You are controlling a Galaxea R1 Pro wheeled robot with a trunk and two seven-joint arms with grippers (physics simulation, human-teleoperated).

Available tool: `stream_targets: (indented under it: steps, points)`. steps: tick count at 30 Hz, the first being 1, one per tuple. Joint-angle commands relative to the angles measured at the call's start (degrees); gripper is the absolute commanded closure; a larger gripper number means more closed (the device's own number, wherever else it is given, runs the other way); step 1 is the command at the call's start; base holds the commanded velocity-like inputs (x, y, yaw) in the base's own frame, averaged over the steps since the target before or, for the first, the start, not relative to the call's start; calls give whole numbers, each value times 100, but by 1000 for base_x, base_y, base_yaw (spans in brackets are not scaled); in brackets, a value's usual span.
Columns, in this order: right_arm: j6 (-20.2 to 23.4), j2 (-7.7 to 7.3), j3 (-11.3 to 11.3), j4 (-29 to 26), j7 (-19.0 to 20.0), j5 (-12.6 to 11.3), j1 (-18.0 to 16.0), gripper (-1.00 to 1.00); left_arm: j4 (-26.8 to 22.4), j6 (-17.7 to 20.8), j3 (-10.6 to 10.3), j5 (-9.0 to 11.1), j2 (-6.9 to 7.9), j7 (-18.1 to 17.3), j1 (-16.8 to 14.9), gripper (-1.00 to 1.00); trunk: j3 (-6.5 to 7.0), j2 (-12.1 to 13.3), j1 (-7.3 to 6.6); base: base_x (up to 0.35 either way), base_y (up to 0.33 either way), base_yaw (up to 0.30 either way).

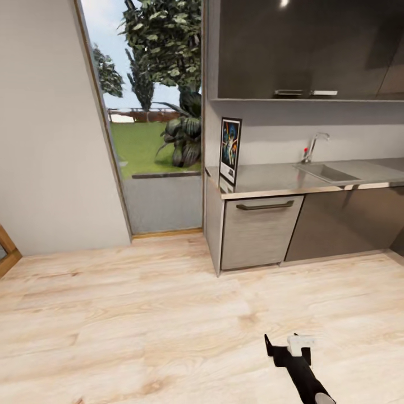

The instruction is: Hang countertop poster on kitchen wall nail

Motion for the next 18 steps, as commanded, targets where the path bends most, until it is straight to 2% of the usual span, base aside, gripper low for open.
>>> stream_targets:
  steps: [1,5,6,12,15,18]
  points:
    - [164,0,2,-211,-2,3,-1,-100,-7,2,10,-1,-3,0,2,-100,-4,-2,3,324,-4,0]
    - [758,8,17,-998,0,2,0,-100,-5,2,10,-1,-3,0,2,-100,-4,-2,3,324,-2,0]
    - [1011,15,19,-1361,0,5,1,-100,-6,2,10,-1,-3,0,2,-100,-4,-2,3,324,-1,0]
    - [1873,36,28,-2284,1,6,-60,-100,-4,2,10,-1,-3,0,2,-100,-4,-2,3,324,0,0]
    - [2120,34,36,-2473,3,8,-188,-100,-2,2,10,-1,-3,0,2,-100,-4,-2,3,325,0,0]
    - [2440,41,46,-2598,7,10,-573,-100,-1,2,10,-1,-3,0,2,-100,-4,-2,3,327,0,0]
